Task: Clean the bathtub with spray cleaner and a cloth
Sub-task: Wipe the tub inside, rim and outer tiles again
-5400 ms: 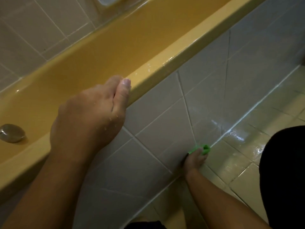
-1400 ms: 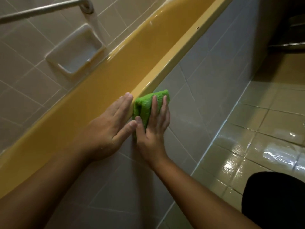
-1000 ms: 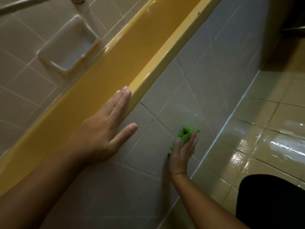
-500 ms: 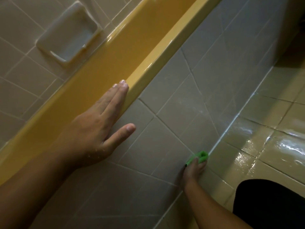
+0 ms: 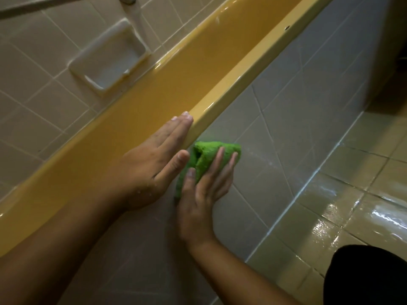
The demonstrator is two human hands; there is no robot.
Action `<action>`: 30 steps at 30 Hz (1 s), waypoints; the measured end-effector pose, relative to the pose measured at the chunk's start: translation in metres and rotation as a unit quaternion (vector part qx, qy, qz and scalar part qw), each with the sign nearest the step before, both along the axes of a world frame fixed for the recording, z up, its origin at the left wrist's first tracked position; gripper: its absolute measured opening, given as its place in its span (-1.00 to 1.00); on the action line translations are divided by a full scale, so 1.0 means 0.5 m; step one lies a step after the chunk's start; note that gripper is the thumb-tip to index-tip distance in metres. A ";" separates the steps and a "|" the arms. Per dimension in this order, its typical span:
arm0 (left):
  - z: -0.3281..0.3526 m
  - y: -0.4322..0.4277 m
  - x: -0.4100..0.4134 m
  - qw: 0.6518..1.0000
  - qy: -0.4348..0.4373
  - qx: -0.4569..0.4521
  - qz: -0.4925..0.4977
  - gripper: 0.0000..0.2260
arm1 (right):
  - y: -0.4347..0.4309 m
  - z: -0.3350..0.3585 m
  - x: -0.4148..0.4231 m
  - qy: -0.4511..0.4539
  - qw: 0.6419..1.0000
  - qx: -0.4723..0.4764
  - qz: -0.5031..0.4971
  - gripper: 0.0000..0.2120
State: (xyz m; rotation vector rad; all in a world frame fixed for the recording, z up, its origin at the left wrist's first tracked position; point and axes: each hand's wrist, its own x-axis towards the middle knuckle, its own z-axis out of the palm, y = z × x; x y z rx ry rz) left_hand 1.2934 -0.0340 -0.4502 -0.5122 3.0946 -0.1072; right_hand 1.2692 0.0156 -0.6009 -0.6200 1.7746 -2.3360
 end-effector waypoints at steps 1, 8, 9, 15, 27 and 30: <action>0.000 -0.001 -0.001 1.000 0.007 0.010 -0.001 -0.32 | 0.004 0.018 -0.018 0.039 0.999 -0.008 0.008 -0.37; 0.000 -0.004 -0.028 1.000 0.002 0.015 0.005 -0.31 | -0.018 -0.004 -0.139 0.118 0.991 -0.020 -0.065 -0.38; 0.000 -0.005 -0.034 1.000 -0.001 0.009 0.003 -0.32 | -0.024 -0.024 -0.144 0.096 0.992 -0.015 -0.080 -0.39; -0.003 -0.005 -0.063 1.000 -0.019 -0.017 0.005 -0.33 | -0.048 -0.219 -0.188 -0.058 0.989 0.034 -0.131 -0.41; -0.003 -0.001 -0.073 0.999 -0.030 -0.037 0.012 -0.33 | -0.035 -0.538 -0.260 -0.467 0.869 0.144 -0.076 -0.44; -0.001 -0.001 -0.077 0.998 -0.033 -0.047 0.013 -0.31 | -0.039 -0.524 -0.270 -0.500 0.849 0.154 -0.069 -0.42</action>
